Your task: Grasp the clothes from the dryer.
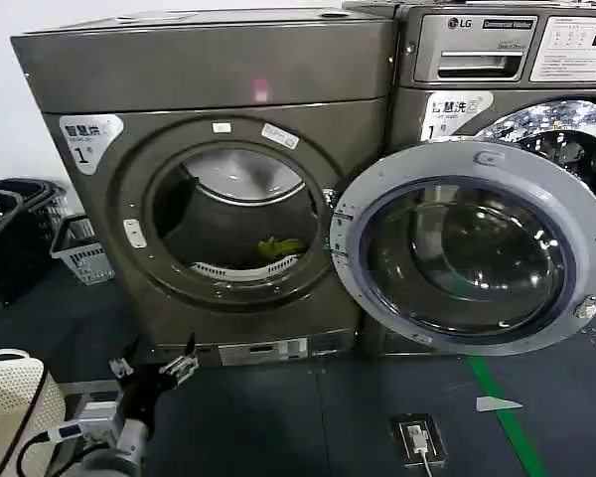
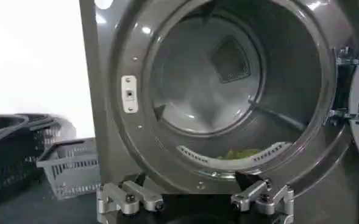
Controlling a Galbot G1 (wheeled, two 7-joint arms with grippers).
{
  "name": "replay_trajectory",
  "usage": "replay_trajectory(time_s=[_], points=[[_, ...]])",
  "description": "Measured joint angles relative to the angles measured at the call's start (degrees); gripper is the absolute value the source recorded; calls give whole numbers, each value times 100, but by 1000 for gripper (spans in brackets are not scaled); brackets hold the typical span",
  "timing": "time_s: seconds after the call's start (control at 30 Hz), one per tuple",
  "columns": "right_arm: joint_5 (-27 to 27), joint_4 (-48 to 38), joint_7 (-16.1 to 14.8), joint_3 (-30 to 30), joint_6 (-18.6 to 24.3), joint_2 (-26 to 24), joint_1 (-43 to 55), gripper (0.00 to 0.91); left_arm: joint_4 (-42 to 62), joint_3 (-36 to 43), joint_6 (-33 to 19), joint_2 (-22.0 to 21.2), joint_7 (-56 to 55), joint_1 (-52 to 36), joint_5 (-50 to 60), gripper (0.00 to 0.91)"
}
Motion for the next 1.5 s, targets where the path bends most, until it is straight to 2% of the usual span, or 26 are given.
replay_trajectory(time_s=[0.2,1.13,1.5], points=[[-8,-21,-8,-39,25,-27,26,907,0,2,-7,-37,6,23,12,907],[186,38,-206,2,688,-2,-48,907,-192,88,-136,22,74,66,-15,907],[193,19,-237,17,772,1,-40,907,-151,135,-184,16,158,52,68,907]])
